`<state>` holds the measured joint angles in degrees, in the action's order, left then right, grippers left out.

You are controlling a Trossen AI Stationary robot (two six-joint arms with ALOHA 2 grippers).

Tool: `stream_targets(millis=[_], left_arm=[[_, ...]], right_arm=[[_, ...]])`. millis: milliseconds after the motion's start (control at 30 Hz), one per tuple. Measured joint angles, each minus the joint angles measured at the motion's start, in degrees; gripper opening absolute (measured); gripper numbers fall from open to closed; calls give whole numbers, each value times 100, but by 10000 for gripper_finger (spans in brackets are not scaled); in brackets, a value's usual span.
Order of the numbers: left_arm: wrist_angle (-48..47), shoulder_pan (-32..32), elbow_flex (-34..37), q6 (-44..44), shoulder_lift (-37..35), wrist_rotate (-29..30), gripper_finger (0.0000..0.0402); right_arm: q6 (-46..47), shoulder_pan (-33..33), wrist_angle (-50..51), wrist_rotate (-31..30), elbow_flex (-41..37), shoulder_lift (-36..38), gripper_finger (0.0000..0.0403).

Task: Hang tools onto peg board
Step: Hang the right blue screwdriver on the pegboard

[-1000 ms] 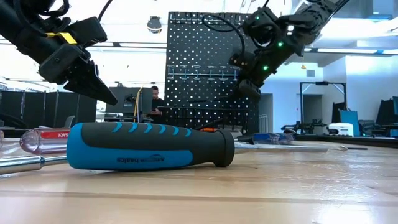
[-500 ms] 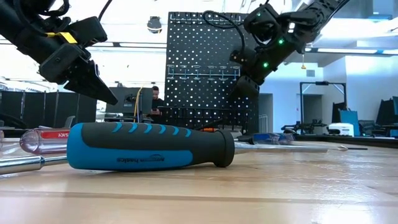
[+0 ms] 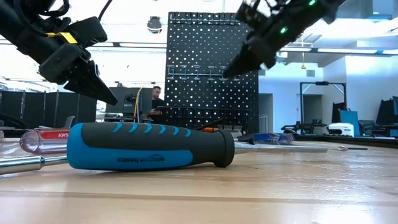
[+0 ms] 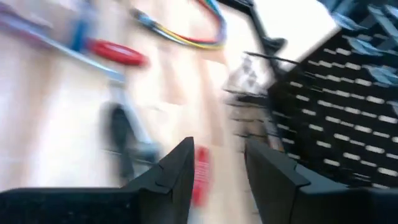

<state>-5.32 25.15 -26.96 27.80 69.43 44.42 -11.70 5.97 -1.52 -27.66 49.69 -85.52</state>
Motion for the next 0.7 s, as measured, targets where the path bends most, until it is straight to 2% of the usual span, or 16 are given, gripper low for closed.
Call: stream_targets(millis=[200,333,500,700], left_arm=[[4,0,0,8,0,0,127],[8,1,0,7,0,0,127],[7,0,0,8,0,0,127],[8,0,0,10,0,0,127]], right_arm=[[1134,1019,-130,4,-274,-7,133],[1884,1482,-701,2,-565,-2,133],[2142,1763,-1490,0,-1014,-7,133],[2330,1762,-1322,-4,-1077,-7,133]])
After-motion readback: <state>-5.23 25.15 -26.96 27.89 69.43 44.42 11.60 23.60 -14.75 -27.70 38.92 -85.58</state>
